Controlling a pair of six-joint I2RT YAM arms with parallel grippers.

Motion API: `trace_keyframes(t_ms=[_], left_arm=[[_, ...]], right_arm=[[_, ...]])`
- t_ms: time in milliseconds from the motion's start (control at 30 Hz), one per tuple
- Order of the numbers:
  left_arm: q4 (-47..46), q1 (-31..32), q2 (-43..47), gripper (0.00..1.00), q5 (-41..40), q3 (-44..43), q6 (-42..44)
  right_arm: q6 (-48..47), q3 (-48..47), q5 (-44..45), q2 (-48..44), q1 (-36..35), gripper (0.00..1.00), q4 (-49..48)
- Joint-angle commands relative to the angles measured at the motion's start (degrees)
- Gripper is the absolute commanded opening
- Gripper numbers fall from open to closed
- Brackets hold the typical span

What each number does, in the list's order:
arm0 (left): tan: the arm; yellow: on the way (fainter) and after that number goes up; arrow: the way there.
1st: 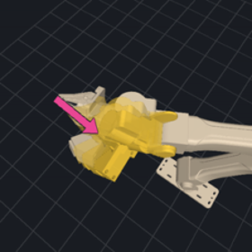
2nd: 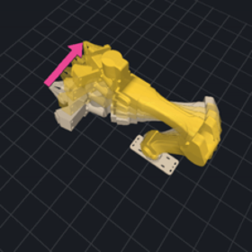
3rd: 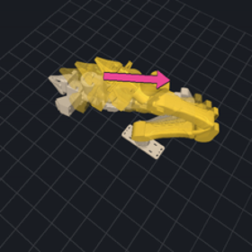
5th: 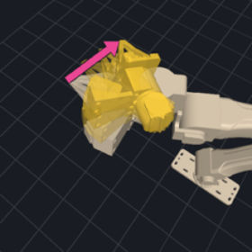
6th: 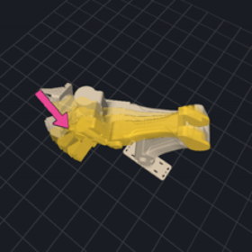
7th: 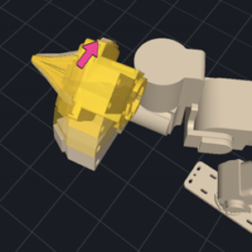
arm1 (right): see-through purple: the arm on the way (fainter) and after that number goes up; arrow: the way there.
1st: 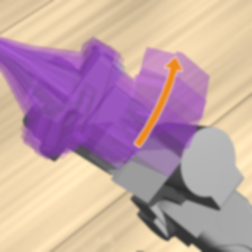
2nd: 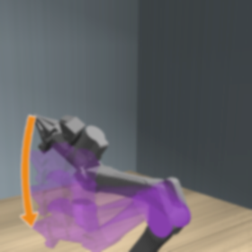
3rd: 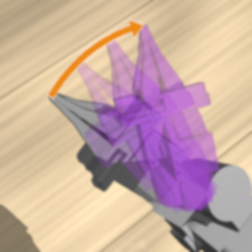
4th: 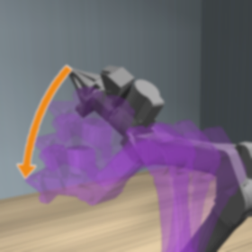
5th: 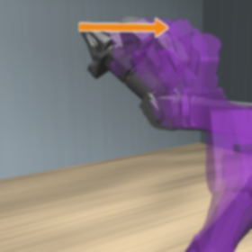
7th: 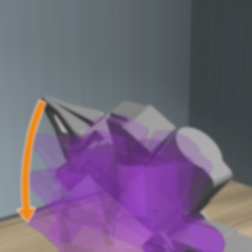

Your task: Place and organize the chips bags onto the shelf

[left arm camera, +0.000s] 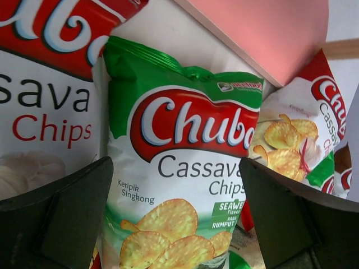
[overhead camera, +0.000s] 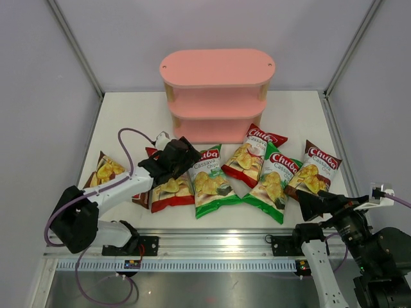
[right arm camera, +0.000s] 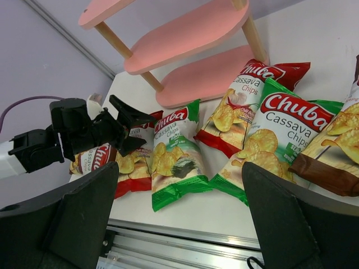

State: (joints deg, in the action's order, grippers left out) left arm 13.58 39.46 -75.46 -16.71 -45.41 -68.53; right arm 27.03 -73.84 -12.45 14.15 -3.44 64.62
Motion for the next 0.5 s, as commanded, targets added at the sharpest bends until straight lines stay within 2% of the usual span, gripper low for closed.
trace_keyframes(t_ms=[0,300,467], left_arm=[[-0.8,-0.4,-1.2,0.99,-5.1,-2.4,-6.9],[5.0,-1.2,-11.1,0.99,-4.6,-9.0,-10.4],[7.2,-1.2,-13.2,0.99,-6.1,-11.1,-12.3]], right_arm=[[1.0,-1.5,-2.7,-0.6,-0.3,0.99,-0.9],[2.1,-1.6,-4.9,-1.1,-0.3,0.99,-1.7],[2.6,-1.7,-6.0,-0.9,-0.3,0.99,-2.1]])
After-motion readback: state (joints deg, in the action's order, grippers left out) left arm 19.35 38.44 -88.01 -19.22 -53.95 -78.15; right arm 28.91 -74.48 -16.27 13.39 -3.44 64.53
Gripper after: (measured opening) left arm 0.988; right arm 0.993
